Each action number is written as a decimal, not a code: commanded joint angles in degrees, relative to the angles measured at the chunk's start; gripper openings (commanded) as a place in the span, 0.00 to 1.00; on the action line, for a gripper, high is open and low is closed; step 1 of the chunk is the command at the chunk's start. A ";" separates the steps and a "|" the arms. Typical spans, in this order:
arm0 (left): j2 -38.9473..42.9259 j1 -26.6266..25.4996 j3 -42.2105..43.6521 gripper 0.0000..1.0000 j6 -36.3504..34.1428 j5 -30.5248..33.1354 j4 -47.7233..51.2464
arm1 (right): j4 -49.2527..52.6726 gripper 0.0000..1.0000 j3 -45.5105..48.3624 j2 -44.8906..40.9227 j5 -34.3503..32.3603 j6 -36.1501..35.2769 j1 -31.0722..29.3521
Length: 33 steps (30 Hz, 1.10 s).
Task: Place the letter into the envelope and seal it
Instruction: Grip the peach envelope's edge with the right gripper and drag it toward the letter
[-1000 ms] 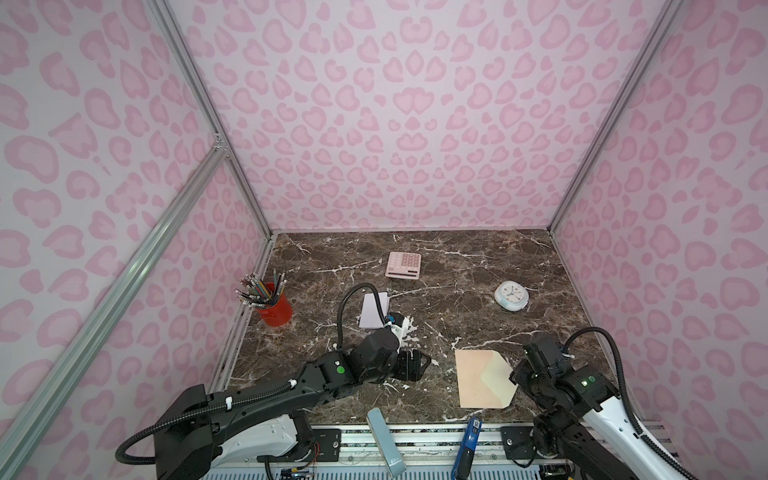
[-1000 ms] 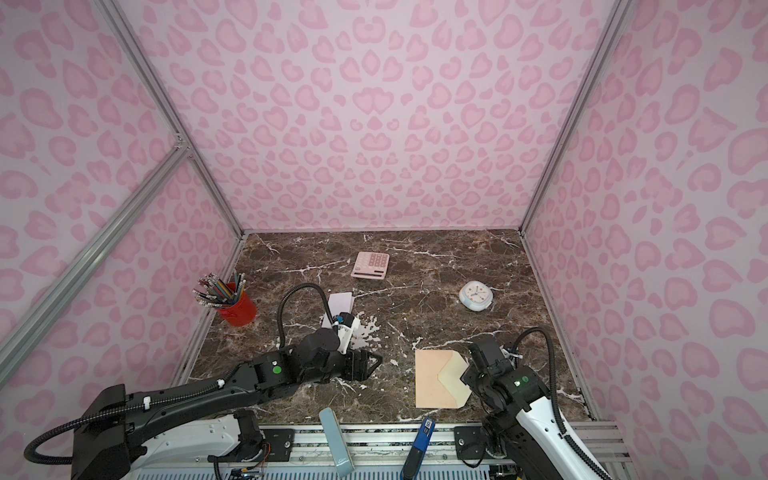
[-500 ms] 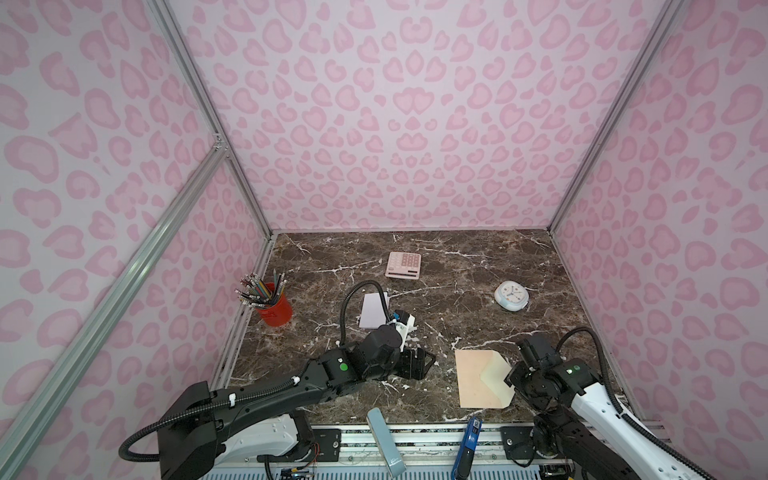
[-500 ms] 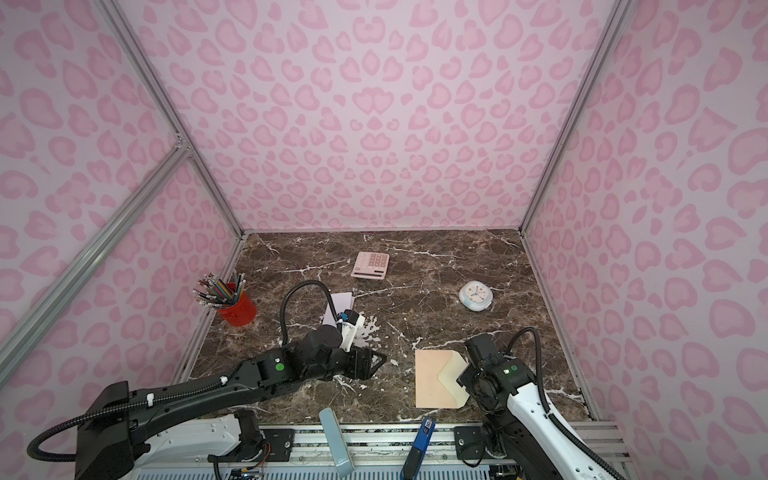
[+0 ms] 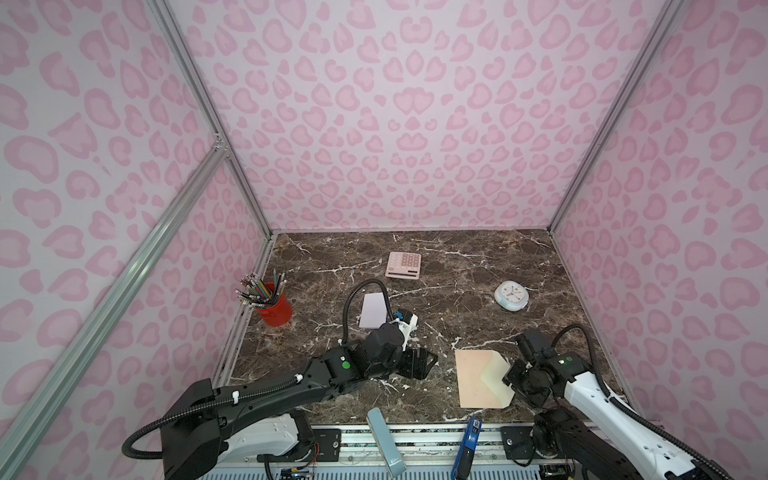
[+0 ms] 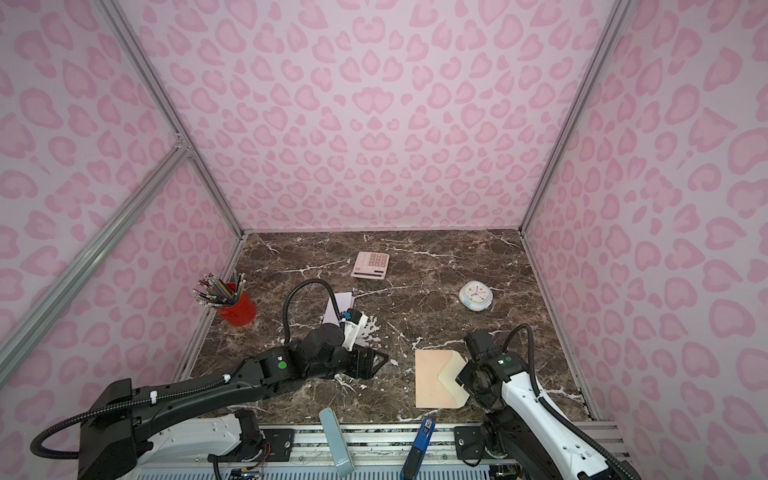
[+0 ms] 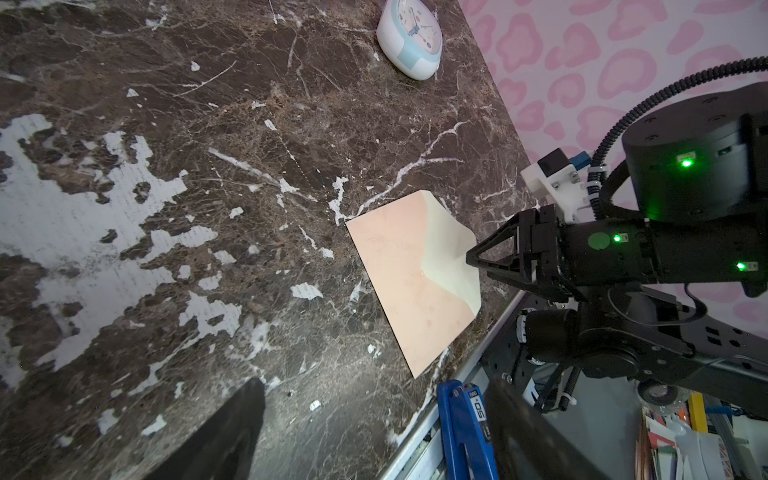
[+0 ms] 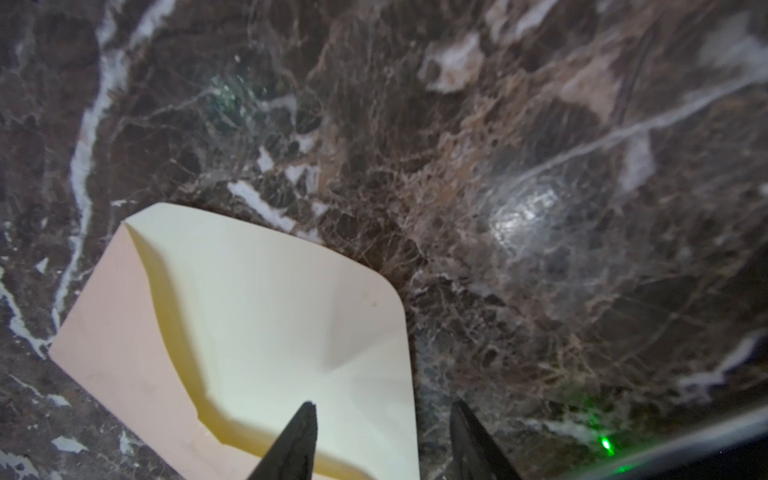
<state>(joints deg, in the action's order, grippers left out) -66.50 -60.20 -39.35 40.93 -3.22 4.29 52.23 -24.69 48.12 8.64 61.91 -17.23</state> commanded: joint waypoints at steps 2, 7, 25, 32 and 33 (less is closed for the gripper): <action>-0.21 0.18 -0.81 0.86 -0.94 -0.30 -1.00 | -2.74 0.52 0.94 1.01 0.97 -0.94 0.10; -0.72 0.30 -0.72 0.86 -0.94 -0.46 -1.56 | -4.23 0.51 1.37 1.98 2.25 -1.70 0.16; -2.62 0.53 -1.07 0.86 -0.85 -0.92 -2.14 | -8.55 0.24 1.65 1.04 4.31 -3.74 0.12; -2.30 0.64 -0.90 0.86 -0.94 -0.72 -1.82 | -10.78 0.14 1.33 2.99 5.86 -4.25 0.01; -2.17 0.62 -0.83 0.86 -0.94 -0.60 -1.66 | -10.83 0.13 1.20 3.14 5.86 -4.28 -0.03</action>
<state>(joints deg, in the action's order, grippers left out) -69.08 -59.64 -39.86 40.53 -4.01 4.23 42.68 -23.31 50.98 14.04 58.24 -17.15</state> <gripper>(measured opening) 0.858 0.138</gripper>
